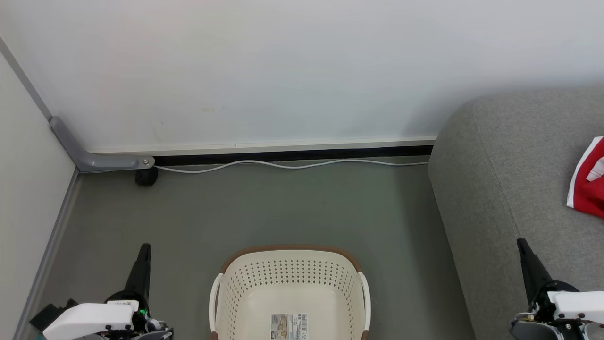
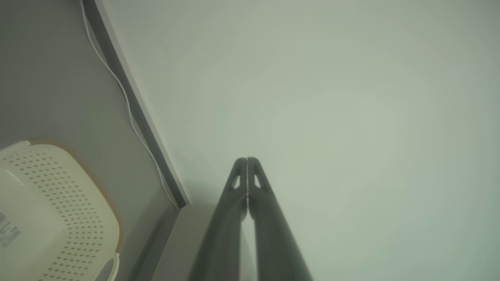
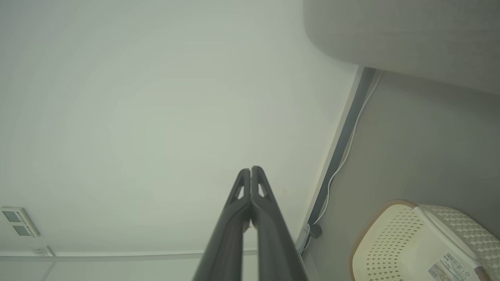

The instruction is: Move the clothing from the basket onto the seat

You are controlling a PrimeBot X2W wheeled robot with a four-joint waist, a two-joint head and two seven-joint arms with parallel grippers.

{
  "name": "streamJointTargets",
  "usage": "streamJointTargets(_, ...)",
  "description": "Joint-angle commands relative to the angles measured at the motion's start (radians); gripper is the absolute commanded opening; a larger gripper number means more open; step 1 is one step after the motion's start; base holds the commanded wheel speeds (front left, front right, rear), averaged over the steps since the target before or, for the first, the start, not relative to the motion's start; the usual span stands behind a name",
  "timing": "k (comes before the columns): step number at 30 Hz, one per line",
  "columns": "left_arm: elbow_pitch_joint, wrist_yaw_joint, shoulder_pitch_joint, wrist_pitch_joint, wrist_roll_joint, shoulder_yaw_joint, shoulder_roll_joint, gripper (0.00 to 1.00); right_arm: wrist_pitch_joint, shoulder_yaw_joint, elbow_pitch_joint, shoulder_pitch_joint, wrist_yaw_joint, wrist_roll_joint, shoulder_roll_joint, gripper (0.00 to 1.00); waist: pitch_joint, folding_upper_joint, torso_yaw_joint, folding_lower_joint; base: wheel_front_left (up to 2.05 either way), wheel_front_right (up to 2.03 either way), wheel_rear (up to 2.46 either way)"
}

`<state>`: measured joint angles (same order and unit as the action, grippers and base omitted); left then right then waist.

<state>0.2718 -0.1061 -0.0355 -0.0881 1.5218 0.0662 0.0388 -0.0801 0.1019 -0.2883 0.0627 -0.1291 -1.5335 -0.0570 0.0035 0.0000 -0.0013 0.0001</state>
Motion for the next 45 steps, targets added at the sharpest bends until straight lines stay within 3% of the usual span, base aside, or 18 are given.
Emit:
streamJointTargets(1, -0.026, -0.013, -0.063, -0.009, 0.034, 0.037, 0.013, 0.00, -0.014, -0.008, 0.038, 0.043, -0.002, -0.030, -0.005, 0.00, 0.000, 0.0000, 0.000, -0.0001, 0.00, 0.00, 0.00)
streamJointTargets(6, -0.026, -0.024, -0.072, -0.024, 0.088, 0.046, 0.013, 0.00, -0.029, 0.006, 0.044, 0.045, -0.002, -0.079, 0.002, 0.00, 0.000, 0.0000, 0.001, -0.0001, 0.00, 0.00, 0.00)
streamJointTargets(45, -0.026, -0.025, -0.073, -0.025, 0.087, 0.047, 0.012, 0.00, -0.031, 0.009, 0.044, 0.045, -0.002, -0.077, 0.004, 0.00, 0.000, 0.0000, 0.001, -0.0001, 0.00, 0.00, 0.00)
